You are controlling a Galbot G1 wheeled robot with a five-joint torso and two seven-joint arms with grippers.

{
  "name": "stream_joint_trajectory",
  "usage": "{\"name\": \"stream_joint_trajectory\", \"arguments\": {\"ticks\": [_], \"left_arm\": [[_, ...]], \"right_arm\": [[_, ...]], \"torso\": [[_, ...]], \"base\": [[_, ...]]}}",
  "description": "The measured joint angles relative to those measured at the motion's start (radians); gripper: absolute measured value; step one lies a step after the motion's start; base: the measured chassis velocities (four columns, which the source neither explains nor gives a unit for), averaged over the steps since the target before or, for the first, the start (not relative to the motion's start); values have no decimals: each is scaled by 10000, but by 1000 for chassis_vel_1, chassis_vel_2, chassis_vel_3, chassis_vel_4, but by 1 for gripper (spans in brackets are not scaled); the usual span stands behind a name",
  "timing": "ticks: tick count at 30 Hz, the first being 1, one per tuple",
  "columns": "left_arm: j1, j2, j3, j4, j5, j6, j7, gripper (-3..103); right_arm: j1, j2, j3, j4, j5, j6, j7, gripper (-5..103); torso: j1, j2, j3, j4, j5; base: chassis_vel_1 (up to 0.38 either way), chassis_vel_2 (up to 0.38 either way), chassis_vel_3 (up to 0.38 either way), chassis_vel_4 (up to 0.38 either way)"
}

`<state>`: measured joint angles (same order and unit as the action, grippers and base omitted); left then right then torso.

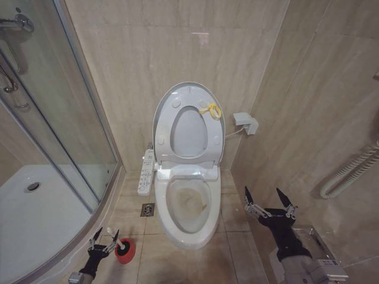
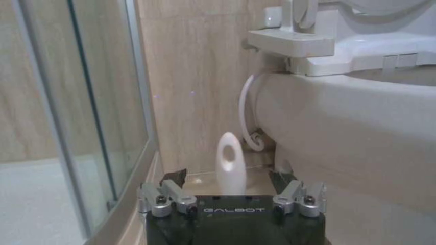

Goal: Open the toilet lid, clean the toilet bowl with a toilet brush, close the toilet lid, and flush.

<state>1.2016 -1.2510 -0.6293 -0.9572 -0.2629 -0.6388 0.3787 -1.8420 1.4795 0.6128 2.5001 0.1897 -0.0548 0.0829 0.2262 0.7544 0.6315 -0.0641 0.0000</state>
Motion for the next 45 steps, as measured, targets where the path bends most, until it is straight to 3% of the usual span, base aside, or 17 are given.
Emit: {"name": "stream_joint_trajectory", "arguments": {"ticks": [11,12,18,19,25,26,35,43,45], "left_arm": [[-117,-36,15,132,168,-145,308,84],[-85,-40,-3,139,150,-190,374,66],[11,-11,-44,156,-26,-260,455,66],[18,0,-55,165,-73,-275,474,40],[55,35,-82,182,-175,-333,500,40],[81,42,-98,184,-193,-355,501,26],[396,95,-183,-90,-677,-406,586,26],[1136,123,-412,-1603,-1440,-381,390,26],[1599,133,-570,-2519,-1808,-244,229,26]], "right_arm": [[0,0,-1,0,0,0,0,100],[0,0,0,0,0,0,-1,100],[0,0,0,0,0,0,0,100],[0,0,0,0,0,0,0,100],[0,0,0,-1,0,0,0,100],[0,0,0,0,0,0,0,100],[0,0,0,0,0,0,0,100],[0,0,0,0,0,0,0,100],[0,0,0,0,0,0,-1,100]], "torso": [[0,0,-1,0,0],[0,0,-1,0,1],[0,0,-1,0,0],[0,0,-1,0,0],[0,0,-1,0,0],[0,0,-1,0,1],[0,0,-1,1,0],[0,0,0,-1,-1],[-1,0,-1,-1,4]], "base": [[0,0,0,0],[0,0,0,0],[0,0,0,0],[0,0,0,0],[0,0,0,0],[0,0,0,0],[0,0,0,0],[0,0,0,0],[0,0,0,0]]}}
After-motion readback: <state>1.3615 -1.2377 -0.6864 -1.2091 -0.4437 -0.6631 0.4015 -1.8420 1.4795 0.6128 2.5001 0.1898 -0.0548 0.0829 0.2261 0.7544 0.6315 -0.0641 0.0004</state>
